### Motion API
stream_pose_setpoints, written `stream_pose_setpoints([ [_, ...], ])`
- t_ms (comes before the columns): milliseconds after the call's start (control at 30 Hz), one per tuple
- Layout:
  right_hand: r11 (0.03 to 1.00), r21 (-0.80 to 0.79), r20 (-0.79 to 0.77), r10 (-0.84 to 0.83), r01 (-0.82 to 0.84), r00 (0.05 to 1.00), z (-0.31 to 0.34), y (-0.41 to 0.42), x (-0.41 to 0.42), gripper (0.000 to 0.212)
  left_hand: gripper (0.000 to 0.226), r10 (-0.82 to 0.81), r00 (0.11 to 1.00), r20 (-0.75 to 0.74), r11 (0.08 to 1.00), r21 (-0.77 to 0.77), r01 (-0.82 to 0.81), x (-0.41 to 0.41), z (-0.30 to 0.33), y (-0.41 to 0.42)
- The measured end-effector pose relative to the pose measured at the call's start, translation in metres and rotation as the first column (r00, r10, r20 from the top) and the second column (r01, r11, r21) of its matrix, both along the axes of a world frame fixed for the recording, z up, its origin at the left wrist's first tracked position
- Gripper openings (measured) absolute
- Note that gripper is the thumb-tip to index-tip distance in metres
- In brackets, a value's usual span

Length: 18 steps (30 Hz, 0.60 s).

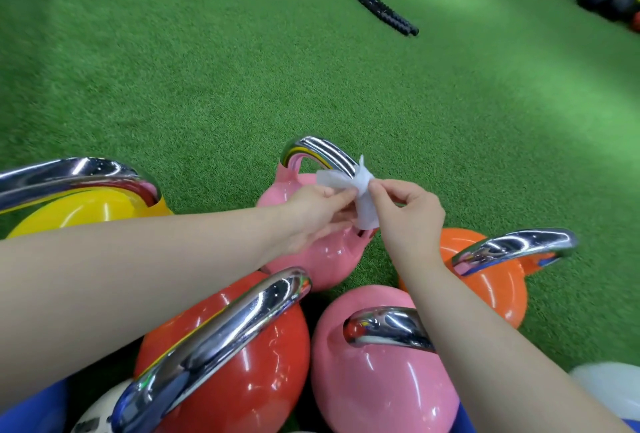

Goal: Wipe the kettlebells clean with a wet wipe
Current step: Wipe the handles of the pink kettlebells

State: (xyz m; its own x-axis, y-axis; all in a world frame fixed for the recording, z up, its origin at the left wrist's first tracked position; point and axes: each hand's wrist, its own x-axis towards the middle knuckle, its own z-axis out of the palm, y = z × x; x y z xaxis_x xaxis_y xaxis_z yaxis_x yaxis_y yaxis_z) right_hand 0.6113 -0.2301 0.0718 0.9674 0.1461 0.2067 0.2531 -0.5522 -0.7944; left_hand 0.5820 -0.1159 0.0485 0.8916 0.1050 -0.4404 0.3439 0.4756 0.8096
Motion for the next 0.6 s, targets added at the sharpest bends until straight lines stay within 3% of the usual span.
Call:
stream_pose_setpoints([
  [133, 0.996, -0.083, -0.040, -0.040, 0.036, 0.998, -0.002, -0.003, 0.002, 0.015, 0.007, -0.146, 0.988, -0.047, 0.957, 0.245, 0.153, 0.002, -0.001, 0.000],
  [200, 0.988, -0.153, -0.038, -0.025, 0.019, 0.999, -0.004, -0.003, 0.002, 0.019, 0.004, -0.183, 0.976, -0.118, 0.862, 0.458, 0.217, 0.004, 0.001, 0.002],
  [267, 0.979, -0.202, -0.029, 0.013, -0.018, 1.000, -0.005, -0.001, 0.000, 0.019, 0.014, -0.181, 0.974, -0.140, 0.808, 0.543, 0.228, 0.006, 0.002, 0.002],
  [367, 0.965, -0.253, 0.037, 0.079, -0.068, 0.996, -0.003, 0.001, -0.003, 0.019, 0.008, -0.155, 0.984, -0.093, 0.847, 0.501, 0.180, 0.005, 0.002, 0.003],
  [467, 0.960, -0.265, 0.099, 0.122, -0.092, 0.988, 0.002, 0.006, -0.001, 0.014, 0.015, -0.107, 0.994, 0.005, 0.924, 0.369, 0.098, 0.005, 0.002, 0.009],
  [533, 0.953, -0.283, 0.075, 0.133, -0.107, 0.988, 0.008, 0.013, 0.004, 0.006, 0.015, -0.059, 0.998, 0.030, 0.970, 0.238, 0.050, 0.006, 0.004, 0.016],
  [600, 0.936, -0.323, 0.045, 0.162, -0.139, 0.986, 0.015, 0.021, 0.010, 0.016, 0.019, -0.018, 1.000, 0.023, 0.985, 0.172, 0.014, 0.007, 0.008, 0.022],
])
